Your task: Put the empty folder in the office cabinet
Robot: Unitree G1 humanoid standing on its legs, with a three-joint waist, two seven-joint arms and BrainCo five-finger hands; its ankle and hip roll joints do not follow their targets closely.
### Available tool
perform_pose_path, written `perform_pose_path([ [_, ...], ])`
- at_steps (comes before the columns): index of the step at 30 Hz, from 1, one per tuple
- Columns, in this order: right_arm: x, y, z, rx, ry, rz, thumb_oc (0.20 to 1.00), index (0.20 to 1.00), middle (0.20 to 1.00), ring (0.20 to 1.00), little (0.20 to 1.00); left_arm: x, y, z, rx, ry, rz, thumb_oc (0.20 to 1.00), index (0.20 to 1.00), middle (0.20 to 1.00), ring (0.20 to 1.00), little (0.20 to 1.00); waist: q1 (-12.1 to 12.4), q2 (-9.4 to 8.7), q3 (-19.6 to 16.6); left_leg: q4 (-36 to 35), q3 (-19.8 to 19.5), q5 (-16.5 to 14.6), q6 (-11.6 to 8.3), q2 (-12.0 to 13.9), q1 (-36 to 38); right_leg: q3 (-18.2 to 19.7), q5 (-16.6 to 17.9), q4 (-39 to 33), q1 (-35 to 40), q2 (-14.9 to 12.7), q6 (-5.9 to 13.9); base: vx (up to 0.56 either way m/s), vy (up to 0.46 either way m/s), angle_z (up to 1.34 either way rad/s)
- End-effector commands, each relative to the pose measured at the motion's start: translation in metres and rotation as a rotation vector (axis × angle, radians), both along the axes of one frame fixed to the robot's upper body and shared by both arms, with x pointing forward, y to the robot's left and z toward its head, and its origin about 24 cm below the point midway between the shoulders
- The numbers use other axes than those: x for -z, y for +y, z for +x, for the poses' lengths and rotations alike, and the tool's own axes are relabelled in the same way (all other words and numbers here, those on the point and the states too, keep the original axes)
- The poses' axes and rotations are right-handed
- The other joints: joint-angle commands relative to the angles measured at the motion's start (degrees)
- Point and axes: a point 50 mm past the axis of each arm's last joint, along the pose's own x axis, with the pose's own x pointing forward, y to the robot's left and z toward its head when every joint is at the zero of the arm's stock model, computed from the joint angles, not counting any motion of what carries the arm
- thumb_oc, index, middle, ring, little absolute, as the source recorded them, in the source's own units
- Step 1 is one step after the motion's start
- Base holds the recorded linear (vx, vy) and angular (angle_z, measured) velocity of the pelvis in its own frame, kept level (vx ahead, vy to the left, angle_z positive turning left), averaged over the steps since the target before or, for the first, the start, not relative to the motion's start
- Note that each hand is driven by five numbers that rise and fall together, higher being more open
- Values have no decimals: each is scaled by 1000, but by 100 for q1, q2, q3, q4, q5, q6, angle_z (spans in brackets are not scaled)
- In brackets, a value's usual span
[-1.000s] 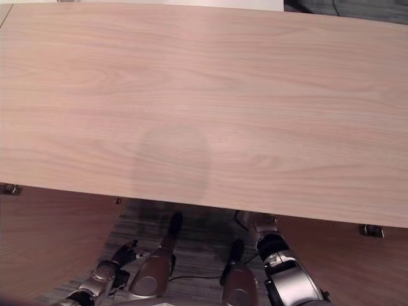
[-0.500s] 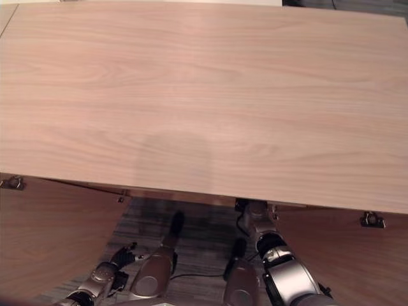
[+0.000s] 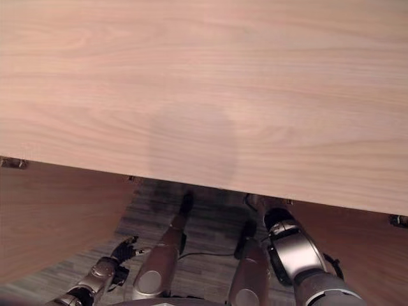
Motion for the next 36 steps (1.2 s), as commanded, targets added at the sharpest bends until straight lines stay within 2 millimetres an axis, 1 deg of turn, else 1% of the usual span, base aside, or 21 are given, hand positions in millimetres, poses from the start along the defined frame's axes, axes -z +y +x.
perform_pose_path([
  [1,-7,-21,-2,90,-27,29,200,200,200,200,200,0,8,-2,1,16,28,1000,1000,1000,1000,1000,219,-43,-45,155,179,-634,178,-75,171,-126,515,-505,132,-203,319,-16,-12,10],
  [3,-21,-29,4,107,-60,13,200,200,200,200,200,-1,9,-1,3,10,27,1000,1000,1000,1000,1000,247,-7,-32,323,155,-657,171,-110,-54,-117,458,-352,-41,-219,311,0,-6,9],
  [5,-29,-32,6,118,-78,3,200,200,200,200,200,-1,8,-1,4,11,25,1000,1000,1000,1000,1000,255,10,-38,423,168,-683,169,-128,-187,-116,422,-273,-151,-232,303,8,-3,8],
  [6,-39,-34,10,125,-102,-4,200,200,200,200,200,-2,9,0,2,8,24,1000,1000,1000,1000,1000,266,31,-29,528,162,-711,168,-137,-321,-102,381,-156,-286,-232,290,9,-1,5],
  [7,-43,-36,12,132,-107,-10,200,200,200,200,200,-1,9,-1,4,9,24,1000,1000,1000,1000,1000,277,40,-29,571,158,-723,167,-139,-379,-94,363,-109,-350,-240,284,7,0,5],
  [8,-47,-39,12,140,-110,-21,200,200,200,200,200,-1,9,-1,9,11,26,1000,1000,1000,1000,1000,287,47,-25,601,160,-731,165,-143,-431,-89,350,-90,-389,-246,281,0,0,0],
  [10,-66,-51,17,167,-126,-57,200,200,200,200,200,-2,12,-2,25,16,36,1000,1000,1000,1000,1000,332,85,1,708,158,-773,172,-155,-552,-80,276,54,-525,-246,258,28,-7,3],
  [12,-77,-57,19,182,-139,-70,200,200,200,200,200,-2,12,-3,29,14,32,1000,1000,1000,1000,1000,355,96,19,722,148,-786,175,-167,-566,-82,252,99,-560,-241,248,0,0,0],
  [14,-83,-62,20,195,-144,-79,200,200,200,200,200,-1,11,-6,36,23,28,1000,1000,1000,1000,1000,378,101,24,708,144,-793,179,-169,-552,-90,234,103,-558,-227,234,11,-16,6],
  [15,-89,-68,20,209,-142,-97,200,200,200,200,200,-1,12,-7,46,26,31,1000,1000,1000,1000,1000,399,90,32,695,138,-801,180,-171,-536,-97,228,95,-551,-216,227,9,-16,10],
  [16,-90,-68,20,209,-142,-97,200,200,200,200,200,-1,12,-7,46,26,31,1000,1000,1000,1000,1000,398,93,36,695,138,-800,179,-170,-533,-98,228,93,-548,-215,227,-2,-27,5],
  [17,-96,-74,21,222,-133,-122,200,200,200,200,200,-1,14,-8,58,29,40,1000,1000,1000,1000,1000,413,80,45,688,131,-812,178,-173,-516,-89,223,88,-541,-205,220,-7,-14,-6],
  [18,-97,-74,21,221,-134,-122,200,200,200,200,200,-1,14,-8,58,29,39,1000,1000,1000,1000,1000,412,82,51,689,132,-812,178,-173,-513,-88,223,89,-539,-205,220,-7,-24,-15],
  [22,-111,-89,18,276,-139,-119,200,200,200,200,200,-2,18,-9,76,33,59,1000,1000,1000,1000,1000,450,78,74,694,140,-826,179,-189,-472,-112,210,82,-494,-197,207,-4,-8,4],
  [24,-121,-93,19,282,-157,-136,200,200,200,200,200,-2,19,-9,77,35,62,1000,1000,1000,1000,1000,469,79,89,693,137,-824,175,-194,-459,-122,213,84,-475,-199,207,-21,-3,-25],
  [26,-121,-93,19,282,-157,-136,200,200,200,200,200,-2,19,-9,77,35,62,1000,1000,1000,1000,1000,469,80,90,693,136,-824,175,-194,-458,-122,213,84,-474,-199,207,-6,1,21],
  [27,-127,-95,19,282,-168,-141,200,200,200,200,200,-2,19,-9,76,39,62,1000,1000,1000,1000,1000,481,69,86,674,137,-814,167,-200,-429,-124,221,60,-434,-196,207,-12,1,63],
  [29,-125,-94,19,282,-168,-133,200,200,200,200,200,-2,18,-8,75,41,62,1000,1000,1000,1000,1000,483,54,81,650,132,-811,165,-199,-379,-127,226,28,-374,-190,205,-9,4,0],
  [33,-116,-87,20,265,-159,-107,200,200,200,200,200,-2,17,-3,68,35,61,1000,1000,1000,1000,1000,468,19,61,620,136,-812,159,-198,-279,-142,265,-62,-244,-187,208,2,7,-2],
  [35,-105,-79,21,245,-149,-79,200,200,200,200,200,-2,14,-1,67,33,55,1000,1000,1000,1000,1000,460,-12,40,581,138,-813,156,-190,-206,-149,292,-127,-157,-181,212,6,9,16],
  [36,-95,-71,22,226,-140,-59,200,200,200,200,200,-3,13,1,59,30,51,1000,1000,1000,1000,1000,445,-46,22,543,135,-813,158,-184,-149,-157,319,-209,-72,-170,213,0,0,0],
])
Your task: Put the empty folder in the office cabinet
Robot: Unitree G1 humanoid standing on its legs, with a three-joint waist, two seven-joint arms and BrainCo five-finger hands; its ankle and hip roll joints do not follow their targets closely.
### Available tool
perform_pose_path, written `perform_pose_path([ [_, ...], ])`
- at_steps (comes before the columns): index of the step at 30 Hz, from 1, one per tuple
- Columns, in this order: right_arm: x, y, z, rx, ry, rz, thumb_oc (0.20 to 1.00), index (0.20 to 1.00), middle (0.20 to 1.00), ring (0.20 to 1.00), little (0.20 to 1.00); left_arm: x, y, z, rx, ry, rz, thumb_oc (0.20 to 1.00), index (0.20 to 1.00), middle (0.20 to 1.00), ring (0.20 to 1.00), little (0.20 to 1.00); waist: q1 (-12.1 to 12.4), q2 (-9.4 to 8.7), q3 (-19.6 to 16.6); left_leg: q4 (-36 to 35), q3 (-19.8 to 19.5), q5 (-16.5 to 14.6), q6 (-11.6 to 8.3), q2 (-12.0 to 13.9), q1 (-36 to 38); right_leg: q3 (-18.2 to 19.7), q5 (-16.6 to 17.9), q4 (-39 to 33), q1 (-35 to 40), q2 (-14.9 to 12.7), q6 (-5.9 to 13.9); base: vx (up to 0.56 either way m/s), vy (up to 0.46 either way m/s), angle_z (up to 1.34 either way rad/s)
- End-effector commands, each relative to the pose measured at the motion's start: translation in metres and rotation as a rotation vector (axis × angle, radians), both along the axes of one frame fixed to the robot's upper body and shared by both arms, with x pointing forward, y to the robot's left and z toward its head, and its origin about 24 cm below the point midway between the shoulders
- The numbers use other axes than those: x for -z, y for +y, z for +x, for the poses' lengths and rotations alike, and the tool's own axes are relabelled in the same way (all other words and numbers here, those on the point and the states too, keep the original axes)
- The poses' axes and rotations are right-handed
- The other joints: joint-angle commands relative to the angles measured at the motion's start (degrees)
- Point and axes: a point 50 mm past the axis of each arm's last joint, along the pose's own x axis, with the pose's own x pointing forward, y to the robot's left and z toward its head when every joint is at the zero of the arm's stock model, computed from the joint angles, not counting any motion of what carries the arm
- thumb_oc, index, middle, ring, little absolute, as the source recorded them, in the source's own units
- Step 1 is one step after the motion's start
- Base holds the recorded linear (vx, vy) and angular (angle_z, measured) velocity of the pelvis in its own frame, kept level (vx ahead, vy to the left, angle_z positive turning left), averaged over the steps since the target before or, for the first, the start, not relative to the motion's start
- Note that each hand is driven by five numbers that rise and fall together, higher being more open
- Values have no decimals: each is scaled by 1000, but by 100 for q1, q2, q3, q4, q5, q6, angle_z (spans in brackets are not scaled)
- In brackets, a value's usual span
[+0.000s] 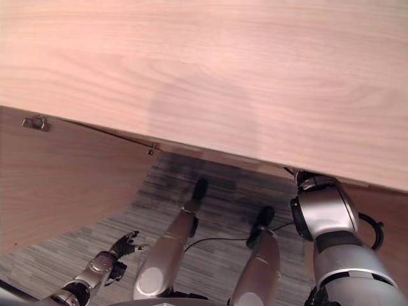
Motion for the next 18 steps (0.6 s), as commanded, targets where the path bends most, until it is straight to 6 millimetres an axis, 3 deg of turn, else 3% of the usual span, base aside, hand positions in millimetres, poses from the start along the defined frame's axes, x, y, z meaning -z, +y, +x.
perform_pose_path([
  [1,-19,13,8,-56,-150,14,200,200,200,200,200,4,11,-7,-14,49,45,1000,1000,1000,1000,1000,154,-193,-97,-409,17,-359,102,231,453,-195,-110,26,315,226,51,0,0,0],
  [3,5,27,5,-85,-124,59,200,200,200,200,200,4,8,-4,-28,48,32,1000,1000,1000,1000,1000,131,-244,-159,-470,-1,-371,115,229,594,-204,-70,-87,472,233,48,36,34,-7],
  [4,30,41,-1,-117,-88,101,200,200,200,200,200,4,6,-2,-46,47,20,1000,1000,1000,1000,1000,88,-317,-221,-531,-12,-387,123,229,738,-228,-28,-207,653,229,55,40,28,-8],
  [5,31,41,-1,-117,-86,102,200,200,200,200,200,4,6,-2,-46,48,21,1000,1000,1000,1000,1000,86,-316,-219,-538,-15,-385,123,230,752,-234,-25,-216,670,230,55,77,33,-2],
  [6,63,56,-12,-148,-23,143,200,200,200,200,200,5,3,-2,-53,55,11,1000,1000,1000,1000,1000,32,-402,-284,-609,-10,-409,137,237,922,-243,11,-330,881,233,62,47,17,2],
  [7,64,56,-13,-148,-22,144,200,200,200,200,200,5,3,-2,-53,56,12,1000,1000,1000,1000,1000,29,-400,-280,-617,-14,-406,137,238,939,-249,15,-342,903,236,62,94,26,8],
  [8,80,63,-20,-170,17,154,200,200,200,200,200,6,2,-2,-58,59,6,1000,1000,1000,1000,1000,-6,-451,-327,-656,-6,-421,144,245,1037,-252,43,-417,1029,237,72,47,9,-1],
  [10,81,64,-20,-170,18,154,200,200,200,200,200,6,2,-3,-59,61,6,1000,1000,1000,1000,1000,-10,-448,-322,-665,-10,-418,145,247,1057,-259,47,-431,1054,240,73,73,30,-6],
  [11,129,87,-48,-227,129,214,200,200,200,200,200,10,-3,-8,-68,85,-10,1000,1000,1000,1000,1000,-130,-581,-475,-834,57,-435,162,290,1407,-285,126,-655,1410,245,110,130,70,-4],
  [12,144,95,-60,-254,169,222,200,200,200,200,200,12,-4,-10,-74,95,-12,1000,1000,1000,1000,1000,-174,-626,-539,-885,91,-434,163,310,1508,-299,154,-718,1523,237,130,173,87,3],
  [15,181,110,-101,-316,251,276,200,200,200,200,200,18,-6,-21,-132,128,-36,1000,1000,1000,1000,1000,-456,-784,-853,-1180,225,-438,187,368,2039,-273,267,-973,1934,279,200,134,125,-8],
  [18,194,115,-120,-343,280,313,200,200,200,200,200,20,-5,-27,-166,146,-45,1000,1000,1000,1000,1000,-605,-817,-1040,-1339,328,-426,213,394,2270,-254,353,-1100,2060,324,239,85,102,-21],
])
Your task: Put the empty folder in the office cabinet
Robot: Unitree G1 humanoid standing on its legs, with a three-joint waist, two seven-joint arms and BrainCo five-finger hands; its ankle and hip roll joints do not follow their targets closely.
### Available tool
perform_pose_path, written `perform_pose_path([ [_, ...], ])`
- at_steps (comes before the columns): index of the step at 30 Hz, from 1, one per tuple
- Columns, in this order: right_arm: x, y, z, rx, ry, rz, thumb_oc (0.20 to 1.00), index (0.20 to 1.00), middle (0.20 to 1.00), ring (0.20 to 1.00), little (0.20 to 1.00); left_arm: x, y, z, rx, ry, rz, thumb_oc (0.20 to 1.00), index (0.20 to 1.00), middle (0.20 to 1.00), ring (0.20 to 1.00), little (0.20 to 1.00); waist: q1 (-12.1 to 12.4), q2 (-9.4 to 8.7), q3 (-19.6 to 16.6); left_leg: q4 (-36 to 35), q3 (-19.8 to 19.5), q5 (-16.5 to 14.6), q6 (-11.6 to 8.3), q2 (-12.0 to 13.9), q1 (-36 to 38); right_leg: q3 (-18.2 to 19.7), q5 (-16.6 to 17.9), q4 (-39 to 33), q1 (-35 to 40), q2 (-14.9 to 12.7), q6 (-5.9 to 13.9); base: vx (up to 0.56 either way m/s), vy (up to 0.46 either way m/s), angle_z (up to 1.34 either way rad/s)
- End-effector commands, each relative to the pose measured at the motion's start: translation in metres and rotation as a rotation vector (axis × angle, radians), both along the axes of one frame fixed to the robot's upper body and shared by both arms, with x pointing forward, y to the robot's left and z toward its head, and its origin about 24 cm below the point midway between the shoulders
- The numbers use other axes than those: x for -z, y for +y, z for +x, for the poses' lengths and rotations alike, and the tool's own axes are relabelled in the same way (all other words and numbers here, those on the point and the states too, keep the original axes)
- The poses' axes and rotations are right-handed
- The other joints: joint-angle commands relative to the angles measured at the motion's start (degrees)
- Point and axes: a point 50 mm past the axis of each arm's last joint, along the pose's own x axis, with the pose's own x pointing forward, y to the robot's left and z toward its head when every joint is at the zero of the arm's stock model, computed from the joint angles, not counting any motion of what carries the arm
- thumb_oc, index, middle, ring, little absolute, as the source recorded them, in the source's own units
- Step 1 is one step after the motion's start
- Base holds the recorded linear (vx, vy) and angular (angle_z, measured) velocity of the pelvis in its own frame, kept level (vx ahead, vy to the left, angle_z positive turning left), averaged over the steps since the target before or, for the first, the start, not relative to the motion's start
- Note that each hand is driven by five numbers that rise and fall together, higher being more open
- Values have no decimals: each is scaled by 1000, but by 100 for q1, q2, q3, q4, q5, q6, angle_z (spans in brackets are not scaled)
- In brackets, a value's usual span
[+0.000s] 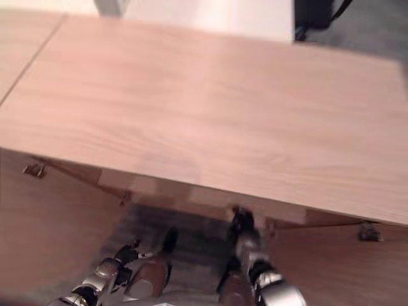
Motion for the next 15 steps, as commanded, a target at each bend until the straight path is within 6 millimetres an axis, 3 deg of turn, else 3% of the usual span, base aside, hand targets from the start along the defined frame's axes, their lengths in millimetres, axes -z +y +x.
perform_pose_path([
  [1,-29,-19,32,-67,-162,-43,1000,1000,1000,1000,1000,8,1,-17,-26,71,1,1000,1000,1000,1000,1000,-67,314,74,-725,196,-168,124,204,570,-63,210,400,-83,15,267,110,152,-23],
  [4,-19,-15,17,-107,-118,-40,1000,1000,1000,1000,1000,10,3,-22,-50,82,0,1000,1000,1000,1000,1000,-146,292,-27,-839,353,-215,144,223,868,-40,289,385,21,2,341,78,115,-36],
  [6,-8,-13,-2,-140,-71,-16,1000,1000,1000,1000,1000,11,7,-29,-94,91,-10,1000,1000,1000,1000,1000,-219,266,-105,-912,540,-266,177,226,1235,32,481,487,108,-2,493,27,72,-70],
  [9,2,-16,-19,-144,-12,-13,1000,1000,1000,1000,1000,12,10,-34,-105,100,-5,1000,1000,1000,1000,1000,-309,278,-74,-890,528,-167,217,202,1264,519,443,756,180,232,556,-109,17,-46],
  [10,11,-20,-35,-135,40,-8,1000,1000,1000,1000,1000,12,14,-36,-122,108,6,1000,1000,1000,1000,1000,-337,310,-133,-849,528,-55,248,190,1174,814,241,950,297,477,495,-153,18,16],
  [12,15,-21,-42,-129,63,-1,1000,1000,1000,1000,1000,13,16,-39,-132,112,7,1000,1000,1000,1000,1000,-320,322,-200,-835,537,10,246,178,1096,923,138,963,422,607,453,-160,-22,7],
  [15,29,-24,-64,-164,184,-35,1000,1000,1000,1000,1000,16,14,-49,-160,133,-1,1000,1000,1000,1000,1000,-160,249,-472,-888,499,237,118,152,923,920,-352,241,912,843,169,-166,-149,13],
])
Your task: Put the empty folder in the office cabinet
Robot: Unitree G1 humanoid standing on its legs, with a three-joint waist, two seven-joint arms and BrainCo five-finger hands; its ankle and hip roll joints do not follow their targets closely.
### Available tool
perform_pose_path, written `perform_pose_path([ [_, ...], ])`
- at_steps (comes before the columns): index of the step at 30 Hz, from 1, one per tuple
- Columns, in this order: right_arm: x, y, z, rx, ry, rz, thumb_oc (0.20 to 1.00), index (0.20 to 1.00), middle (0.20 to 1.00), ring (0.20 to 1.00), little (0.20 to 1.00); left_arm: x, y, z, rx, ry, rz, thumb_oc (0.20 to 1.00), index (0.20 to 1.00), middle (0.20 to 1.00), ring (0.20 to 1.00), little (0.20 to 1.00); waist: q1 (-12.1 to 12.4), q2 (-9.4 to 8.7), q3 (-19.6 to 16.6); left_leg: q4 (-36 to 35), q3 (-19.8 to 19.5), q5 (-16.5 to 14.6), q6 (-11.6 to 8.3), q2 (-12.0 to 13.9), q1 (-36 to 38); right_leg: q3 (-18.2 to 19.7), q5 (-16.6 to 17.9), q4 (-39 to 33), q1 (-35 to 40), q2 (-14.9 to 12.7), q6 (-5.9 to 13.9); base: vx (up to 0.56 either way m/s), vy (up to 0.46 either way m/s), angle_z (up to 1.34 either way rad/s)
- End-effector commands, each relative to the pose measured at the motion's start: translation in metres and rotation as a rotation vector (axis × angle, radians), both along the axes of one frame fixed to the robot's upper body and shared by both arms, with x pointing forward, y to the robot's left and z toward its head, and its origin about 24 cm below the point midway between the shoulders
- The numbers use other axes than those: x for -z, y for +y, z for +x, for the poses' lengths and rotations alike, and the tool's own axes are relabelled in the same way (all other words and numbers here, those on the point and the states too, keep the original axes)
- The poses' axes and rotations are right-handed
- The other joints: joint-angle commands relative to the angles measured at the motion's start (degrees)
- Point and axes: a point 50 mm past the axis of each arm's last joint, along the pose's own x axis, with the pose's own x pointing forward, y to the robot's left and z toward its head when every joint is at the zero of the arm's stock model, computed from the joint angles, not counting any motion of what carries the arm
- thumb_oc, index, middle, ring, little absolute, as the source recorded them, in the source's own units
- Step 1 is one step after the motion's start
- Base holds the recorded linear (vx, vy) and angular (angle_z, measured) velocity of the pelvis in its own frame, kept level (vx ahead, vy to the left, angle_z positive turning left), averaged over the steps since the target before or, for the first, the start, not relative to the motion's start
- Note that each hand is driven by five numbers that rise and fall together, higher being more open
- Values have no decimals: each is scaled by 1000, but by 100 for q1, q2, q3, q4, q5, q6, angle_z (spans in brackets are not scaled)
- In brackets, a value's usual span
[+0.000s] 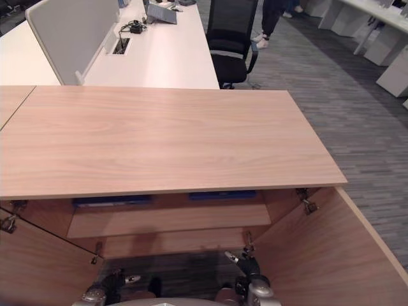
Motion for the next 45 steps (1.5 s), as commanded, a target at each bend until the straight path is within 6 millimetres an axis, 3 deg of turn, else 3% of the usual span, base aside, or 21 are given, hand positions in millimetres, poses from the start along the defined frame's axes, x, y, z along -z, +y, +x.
perform_pose_path([
  [1,-9,-3,22,-81,-63,-42,1000,1000,1000,1000,1000,-3,-2,14,-9,-29,-3,1000,1000,1000,1000,1000,62,65,77,-200,-76,38,45,-387,-155,-22,230,-1279,707,145,-13,-116,-151,15],
  [4,-9,-6,22,-108,-51,-63,1000,1000,1000,1000,1000,-1,-5,12,-1,-22,-8,1000,1000,1000,1000,1000,73,93,56,-207,-102,114,-46,-287,-217,-9,225,-1489,786,214,-88,-124,-133,20],
  [8,-11,-25,21,-116,-42,-130,1000,1000,1000,1000,1000,2,-9,2,5,4,-20,1000,1000,1000,1000,1000,100,222,152,-102,-200,439,-313,-22,-498,-45,230,-2021,1105,406,-326,-224,-160,5],
  [10,-12,-32,22,-97,-41,-147,1000,1000,1000,1000,1000,2,-12,3,7,-1,-25,1000,1000,1000,1000,1000,86,229,264,146,-24,460,-339,47,-649,-106,253,-1989,1084,383,-363,-291,-53,14],
  [12,-12,-35,21,-91,-35,-157,1000,1000,1000,1000,1000,3,-14,3,10,-2,-28,1000,1000,1000,1000,1000,48,209,302,324,205,375,-315,120,-654,-162,287,-1958,1027,334,-378,-223,19,10],
  [15,-9,-43,14,-82,10,-175,1000,1000,1000,1000,1000,4,-15,0,7,3,-30,1000,1000,1000,1000,1000,-153,47,254,1075,735,-239,-219,345,-303,-377,508,-1793,695,14,-351,-273,72,10],
  [18,-9,-50,10,-57,29,-185,1000,1000,1000,1000,1000,3,-15,2,32,-5,-27,1000,1000,1000,1000,1000,-362,27,159,1476,1103,-456,-250,668,147,-667,580,-1683,507,-180,-323,-194,109,59],
  [21,-8,-55,8,-33,43,-189,1000,1000,1000,1000,1000,2,-15,3,57,-6,-21,1000,1000,1000,1000,1000,-501,65,99,1419,1286,-623,-311,715,470,-857,628,-1590,406,-283,-285,-84,133,59],
  [22,-7,-56,4,-13,59,-181,1000,1000,1000,1000,1000,3,-18,3,73,0,-25,1000,1000,1000,1000,1000,-596,130,29,1065,1462,-949,-258,583,722,-968,720,-1544,339,-376,-203,-80,200,68],
  [27,-5,-55,1,45,65,-163,1000,1000,1000,1000,1000,3,-20,4,90,5,-26,1000,1000,1000,1000,1000,-569,118,-24,721,1373,-1053,-135,255,763,-1042,978,-1478,288,-650,-18,-66,231,40],
  [30,-1,-39,-1,42,70,-125,1000,1000,1000,1000,1000,3,-17,4,75,3,-16,1000,1000,1000,1000,1000,-424,29,35,561,1232,-1099,64,-24,758,-1125,1028,-1175,294,-871,101,-93,235,45],
  [31,1,-29,0,33,67,-104,1000,1000,1000,1000,1000,1,-12,7,34,-14,-9,1000,1000,1000,1000,1000,-338,-22,111,433,1062,-1045,110,-158,753,-1055,1117,-1024,292,-929,226,-92,149,48],
  [32,1,-27,0,37,66,-100,1000,1000,1000,1000,1000,1,-11,8,29,-19,-9,1000,1000,1000,1000,1000,-340,-30,121,349,962,-1003,131,-212,750,-904,1167,-1016,260,-889,255,-98,190,96],
  [33,1,-25,2,38,57,-95,1000,1000,1000,1000,1000,-1,-13,13,45,-37,-10,1000,1000,1000,1000,1000,-377,12,160,142,624,-803,171,-340,680,-360,1001,-1155,216,-549,228,-48,110,96],
  [34,1,-25,3,38,57,-95,1000,1000,1000,1000,1000,-1,-13,13,45,-37,-10,1000,1000,1000,1000,1000,-381,12,148,138,620,-786,171,-342,659,-365,1023,-1174,205,-549,226,-20,157,139],
  [35,1,-26,1,36,61,-95,1000,1000,1000,1000,1000,-1,-17,17,71,-44,-18,1000,1000,1000,1000,1000,-402,39,145,3,297,-669,215,-485,605,76,874,-1374,213,-249,163,41,94,131],
  [37,3,-27,-4,35,78,-95,1000,1000,1000,1000,1000,0,-23,20,104,-43,-21,1000,1000,1000,1000,1000,-464,63,180,-99,-51,-566,250,-622,589,509,748,-1404,190,62,82,36,86,138],
  [41,7,-29,-13,28,119,-100,1000,1000,1000,1000,1000,0,-22,18,116,-27,-14,1000,1000,1000,1000,1000,-446,40,155,-162,-406,-536,250,-769,586,582,665,-1575,410,140,-8,63,-16,134],
  [45,9,-27,-17,-73,155,-127,1000,1000,1000,1000,1000,5,-19,3,95,26,-6,1000,1000,1000,1000,1000,-159,24,-11,-206,-720,-511,173,-723,603,203,736,-2139,858,16,-75,118,-101,66],
])
